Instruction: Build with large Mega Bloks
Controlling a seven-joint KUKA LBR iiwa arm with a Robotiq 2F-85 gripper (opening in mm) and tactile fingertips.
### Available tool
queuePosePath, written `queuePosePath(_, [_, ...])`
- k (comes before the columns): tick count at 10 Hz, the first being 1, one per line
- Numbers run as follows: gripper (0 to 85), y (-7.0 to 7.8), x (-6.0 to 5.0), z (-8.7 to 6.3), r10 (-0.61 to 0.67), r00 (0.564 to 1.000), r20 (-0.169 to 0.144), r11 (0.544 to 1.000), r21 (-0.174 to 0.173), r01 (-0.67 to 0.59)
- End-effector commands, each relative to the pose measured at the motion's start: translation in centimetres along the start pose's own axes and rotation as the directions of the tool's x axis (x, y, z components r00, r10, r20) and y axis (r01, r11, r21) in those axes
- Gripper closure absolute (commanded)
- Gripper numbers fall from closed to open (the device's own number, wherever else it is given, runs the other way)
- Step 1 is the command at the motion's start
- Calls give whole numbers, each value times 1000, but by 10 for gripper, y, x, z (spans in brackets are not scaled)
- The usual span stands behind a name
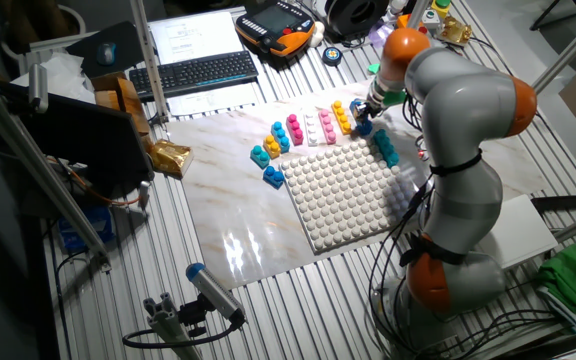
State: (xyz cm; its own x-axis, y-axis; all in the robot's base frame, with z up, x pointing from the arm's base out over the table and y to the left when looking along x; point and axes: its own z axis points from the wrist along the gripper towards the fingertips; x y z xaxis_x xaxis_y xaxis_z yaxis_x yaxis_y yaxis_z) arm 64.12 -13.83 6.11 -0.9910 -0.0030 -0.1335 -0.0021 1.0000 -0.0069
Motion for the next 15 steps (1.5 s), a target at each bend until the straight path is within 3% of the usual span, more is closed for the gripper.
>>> queuePosePath(1, [380, 1, 0, 1, 0, 1000, 0, 1000, -2, 0])
queuePosePath(4, [407, 2, -1, 2, -9, 1000, -6, 1000, 1, 9])
queuePosePath(6, [493, 2, -1, 2, -20, 1000, -12, 1000, 4, 20])
queuePosePath(9, [683, 4, -1, 1, -6, 1000, -11, 1000, 2, 6])
queuePosePath(10, [843, 5, -2, -2, -5, 1000, -9, 1000, 4, 5])
queuePosePath(15, [840, 13, -6, -27, -5, 1000, -2, 1000, 14, 5])
